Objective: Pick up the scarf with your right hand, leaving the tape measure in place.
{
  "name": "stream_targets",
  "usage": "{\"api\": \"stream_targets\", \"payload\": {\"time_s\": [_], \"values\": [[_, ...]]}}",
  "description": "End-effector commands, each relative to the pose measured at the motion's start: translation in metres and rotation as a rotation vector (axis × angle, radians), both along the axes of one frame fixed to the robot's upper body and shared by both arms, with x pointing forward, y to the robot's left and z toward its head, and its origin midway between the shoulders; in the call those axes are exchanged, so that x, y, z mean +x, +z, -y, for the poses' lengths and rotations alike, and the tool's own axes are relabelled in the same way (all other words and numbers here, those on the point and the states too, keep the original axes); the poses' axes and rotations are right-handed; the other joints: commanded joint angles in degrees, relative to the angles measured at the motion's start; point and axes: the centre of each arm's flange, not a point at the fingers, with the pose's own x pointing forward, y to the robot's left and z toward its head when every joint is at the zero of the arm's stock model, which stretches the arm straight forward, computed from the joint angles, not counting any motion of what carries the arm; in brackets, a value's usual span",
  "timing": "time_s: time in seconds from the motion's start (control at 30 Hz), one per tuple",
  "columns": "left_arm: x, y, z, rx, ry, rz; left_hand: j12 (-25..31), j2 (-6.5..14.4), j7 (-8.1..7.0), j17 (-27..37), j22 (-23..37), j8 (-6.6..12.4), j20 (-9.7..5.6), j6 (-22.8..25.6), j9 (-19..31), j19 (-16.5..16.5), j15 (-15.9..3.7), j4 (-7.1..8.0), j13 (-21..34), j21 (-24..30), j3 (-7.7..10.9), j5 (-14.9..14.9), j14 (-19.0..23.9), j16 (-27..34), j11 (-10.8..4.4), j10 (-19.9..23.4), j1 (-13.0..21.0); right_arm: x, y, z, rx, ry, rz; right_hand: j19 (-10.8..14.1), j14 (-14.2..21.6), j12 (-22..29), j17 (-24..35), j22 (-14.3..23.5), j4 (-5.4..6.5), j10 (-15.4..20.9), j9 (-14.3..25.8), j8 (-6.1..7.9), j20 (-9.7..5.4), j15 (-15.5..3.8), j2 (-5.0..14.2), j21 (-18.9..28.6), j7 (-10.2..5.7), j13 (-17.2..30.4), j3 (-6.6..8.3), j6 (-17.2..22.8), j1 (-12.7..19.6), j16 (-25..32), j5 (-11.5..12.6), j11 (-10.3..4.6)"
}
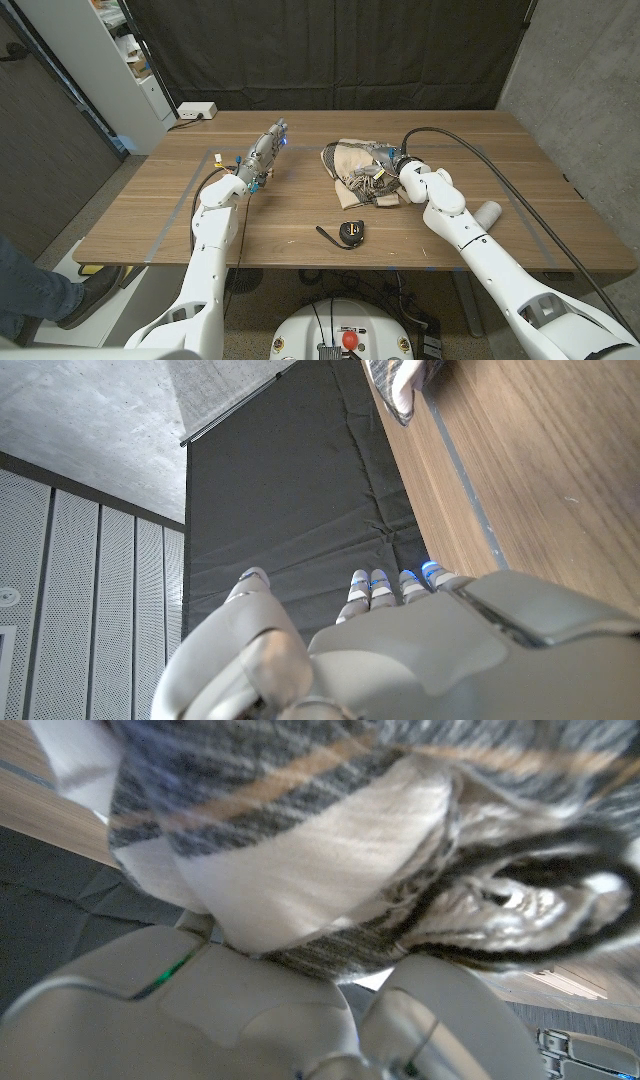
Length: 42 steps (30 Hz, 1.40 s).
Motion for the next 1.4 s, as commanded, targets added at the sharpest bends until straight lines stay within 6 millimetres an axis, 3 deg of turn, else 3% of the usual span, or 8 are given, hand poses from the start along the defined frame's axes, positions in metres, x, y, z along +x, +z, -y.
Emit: {"api": "stream_targets", "payload": {"time_s": [0.03, 1.0, 1.13, 1.33, 1.4], "values": [[0.001, 0.000, 0.002, 0.006, 0.000, -0.005, 0.22, 0.50, 0.01, 0.28, 0.14, 0.02, 0.44, 0.40, 0.24, -5.04, 0.55, -0.28, 0.03, 0.06, 0.09, -0.04, -0.57, 0.38, 0.00, -0.45, 0.07, 0.006, -0.008, 0.000, 0.003, -0.006, -0.026, 0.52, 0.55, 0.57, 0.10, 0.18, -0.21, 0.22, 0.10, 0.54, -0.09, 0.02, 0.12, 0.38, -0.42, 0.12, 0.09, -0.01, 0.60, 0.46, 0.59, -0.02], [0.002, -0.001, 0.003, 0.009, 0.000, -0.009, 0.26, 0.61, -0.05, 0.30, 0.15, 0.01, 0.90, 0.45, 0.24, -5.09, 0.51, -0.50, 0.03, 0.11, 0.05, -0.13, -0.56, 0.38, -0.02, -0.38, -0.05, 0.014, -0.017, 0.005, -0.002, -0.043, -0.071, 2.29, 1.84, 0.47, 0.12, 0.18, -0.50, 0.09, 0.11, 0.46, -0.22, -0.37, 0.72, 0.69, -0.58, 0.16, 0.29, -0.51, 2.22, 0.83, 0.64, -0.05], [0.002, -0.001, 0.004, 0.010, -0.001, -0.008, 0.24, 0.62, -0.07, 0.30, 0.16, 0.01, 0.97, 0.48, 0.24, -5.14, 0.55, -0.53, 0.04, 0.10, 0.05, -0.14, -0.60, 0.36, -0.06, -0.44, -0.07, 0.015, -0.018, 0.005, -0.006, -0.043, -0.071, 4.93, 3.98, 0.90, 0.20, 0.29, -0.83, 1.24, 0.14, 0.88, -0.42, -1.31, 0.73, 1.40, -0.75, 0.27, 0.32, 0.34, 3.63, 1.54, 0.98, -0.25], [0.001, -0.003, 0.003, 0.009, 0.003, -0.011, 0.25, 0.64, -0.06, 0.30, 0.16, 0.02, 1.02, 0.52, 0.24, -5.13, 0.62, -0.58, 0.04, 0.11, 0.03, -0.16, -0.51, 0.40, -0.16, -0.43, -0.10, 0.017, -0.020, 0.005, -0.015, -0.042, -0.064, 17.56, 10.40, 1.94, 1.00, 0.37, -1.31, 4.78, 0.45, 1.66, -0.95, -3.93, 1.20, 4.45, -1.76, 0.90, 0.77, 3.07, 9.31, 3.58, 2.21, -0.98], [0.001, -0.003, 0.003, 0.006, 0.002, -0.010, 0.24, 0.65, -0.07, 0.30, 0.16, 0.02, 1.05, 0.54, 0.24, -5.14, 0.60, -0.60, 0.04, 0.12, 0.03, -0.16, -0.53, 0.39, -0.17, -0.45, -0.11, 0.017, -0.020, 0.004, -0.020, -0.042, -0.061, 20.23, 11.68, 2.12, 1.30, 0.30, -1.30, 5.50, 0.55, 1.90, -1.01, -4.65, 1.30, 4.99, -2.09, 1.04, 0.88, 4.03, 10.43, 4.06, 2.37, -1.04]]}}
